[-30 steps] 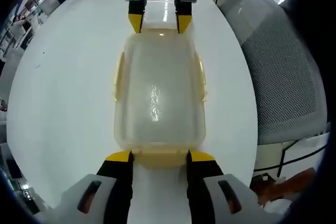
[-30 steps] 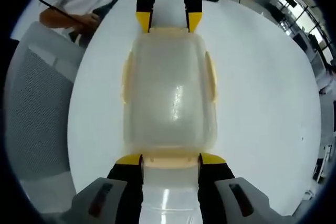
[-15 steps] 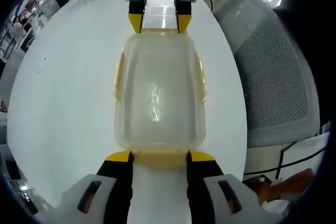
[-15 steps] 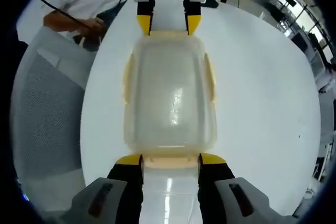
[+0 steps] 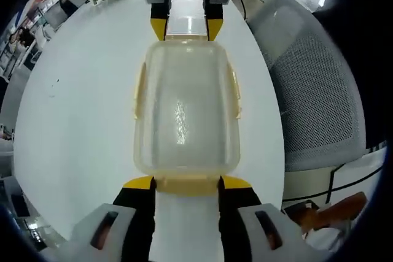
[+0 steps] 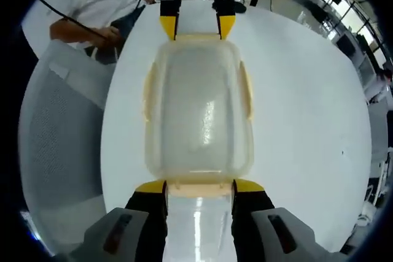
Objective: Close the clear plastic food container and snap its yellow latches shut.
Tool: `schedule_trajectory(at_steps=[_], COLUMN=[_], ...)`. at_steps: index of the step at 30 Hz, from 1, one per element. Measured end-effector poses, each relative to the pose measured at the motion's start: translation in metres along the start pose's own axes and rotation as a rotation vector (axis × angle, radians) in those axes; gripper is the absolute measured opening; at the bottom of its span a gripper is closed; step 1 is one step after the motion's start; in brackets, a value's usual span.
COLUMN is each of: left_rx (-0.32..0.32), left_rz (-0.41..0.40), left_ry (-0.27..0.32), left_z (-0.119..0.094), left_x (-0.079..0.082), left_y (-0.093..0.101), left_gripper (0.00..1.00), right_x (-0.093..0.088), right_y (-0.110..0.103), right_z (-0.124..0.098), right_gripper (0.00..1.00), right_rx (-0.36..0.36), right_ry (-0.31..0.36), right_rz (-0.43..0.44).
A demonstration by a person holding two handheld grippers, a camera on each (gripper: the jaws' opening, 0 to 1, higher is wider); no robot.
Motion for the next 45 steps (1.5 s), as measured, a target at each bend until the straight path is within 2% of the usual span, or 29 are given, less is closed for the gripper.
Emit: schedule_trajectory(at_steps=[11, 23, 39, 45], left_rx=[-0.008, -0.014, -0.022, -0.021], left_rz=[-0.001, 0.002, -0.021, -0.026], left_ry=[-0.007, -0.015, 0.007, -0.003], left_z=[-0.009, -0.012, -0.010, -0.004], left_x=[0.005, 0.006, 0.018, 0.025], left_y=[-0.007, -0.001, -0.005, -0.005], left_gripper=[0.39, 0.39, 0.39, 0.39], right_x=[0.005, 0.007, -0.004, -0.010], right_y=[0.005, 0.000, 0.004, 0.005], right_z=[-0.009, -0.009, -0.018, -0.024], right_gripper=[0.39, 0.39, 0.39, 0.39], right_rx=[0.002, 0.013, 0.025, 0.030], right_ry=[0.004, -0.004, -0.007, 0.000], right_rz=[0.001, 0.013, 0.010, 0.010])
Point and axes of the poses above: the point that each gripper's makers call its tool centre point, and the gripper's own axes: z roughly forward along the fingers, y roughly to its right, x roughly out of its top, the point moved 7 cm from there along -z, roughly backward along the fingers, and after that the axes turned 13 degrees about y, right-handed, at the moved point
